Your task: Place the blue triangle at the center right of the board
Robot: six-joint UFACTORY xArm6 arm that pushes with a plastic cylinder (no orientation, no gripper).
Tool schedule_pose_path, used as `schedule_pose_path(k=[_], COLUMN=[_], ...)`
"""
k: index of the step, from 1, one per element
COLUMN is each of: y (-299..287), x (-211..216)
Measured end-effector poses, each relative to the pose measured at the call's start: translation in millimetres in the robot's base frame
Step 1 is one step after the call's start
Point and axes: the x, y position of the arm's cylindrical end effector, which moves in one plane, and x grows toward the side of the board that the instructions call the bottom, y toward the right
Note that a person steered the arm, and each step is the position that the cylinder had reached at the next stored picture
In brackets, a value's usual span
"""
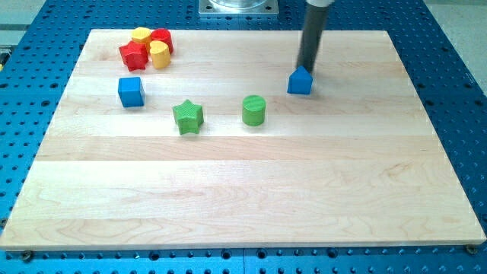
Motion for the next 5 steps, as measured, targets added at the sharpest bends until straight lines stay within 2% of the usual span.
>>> schedule_pose_path(k=[1,3,4,5], y=[-26.2,43.4,18.8,-38.2], x=[18.9,34.4,19.9,19.1])
